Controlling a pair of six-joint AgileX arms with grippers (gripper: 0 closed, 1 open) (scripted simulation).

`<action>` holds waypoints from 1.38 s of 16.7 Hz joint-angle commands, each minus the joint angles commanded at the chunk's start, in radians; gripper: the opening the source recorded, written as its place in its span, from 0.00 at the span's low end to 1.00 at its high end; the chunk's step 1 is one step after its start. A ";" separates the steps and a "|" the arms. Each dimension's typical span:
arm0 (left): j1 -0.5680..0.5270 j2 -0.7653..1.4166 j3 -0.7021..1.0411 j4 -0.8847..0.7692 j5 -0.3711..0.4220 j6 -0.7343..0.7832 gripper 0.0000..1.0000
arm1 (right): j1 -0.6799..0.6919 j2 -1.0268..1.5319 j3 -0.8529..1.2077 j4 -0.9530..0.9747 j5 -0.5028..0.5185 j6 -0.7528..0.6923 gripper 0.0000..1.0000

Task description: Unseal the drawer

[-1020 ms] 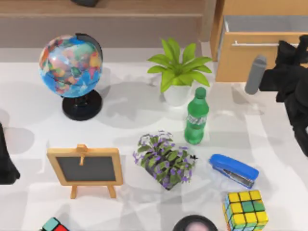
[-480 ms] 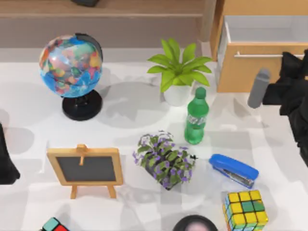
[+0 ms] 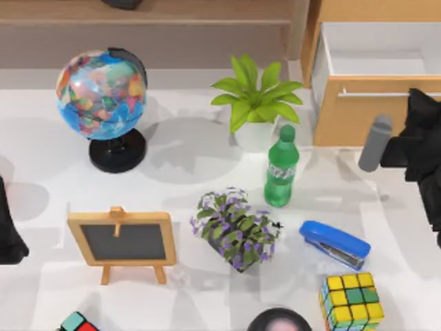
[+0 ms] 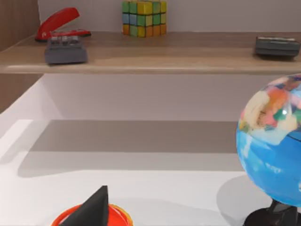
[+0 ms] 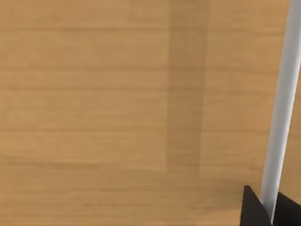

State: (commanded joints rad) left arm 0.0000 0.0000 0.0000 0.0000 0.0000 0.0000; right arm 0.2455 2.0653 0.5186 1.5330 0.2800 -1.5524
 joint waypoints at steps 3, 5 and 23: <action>0.000 0.000 0.000 0.000 0.000 0.000 1.00 | 0.013 -0.008 -0.041 0.031 0.014 0.002 0.00; 0.000 0.000 0.000 0.000 0.000 0.000 1.00 | 0.031 -0.024 -0.109 0.076 0.034 0.001 0.00; 0.000 0.000 0.000 0.000 0.000 0.000 1.00 | 0.075 -0.068 -0.247 0.178 0.074 0.002 0.75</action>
State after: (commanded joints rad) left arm 0.0000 0.0000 0.0000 0.0000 0.0000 0.0000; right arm 0.3201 1.9977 0.2720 1.7106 0.3537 -1.5508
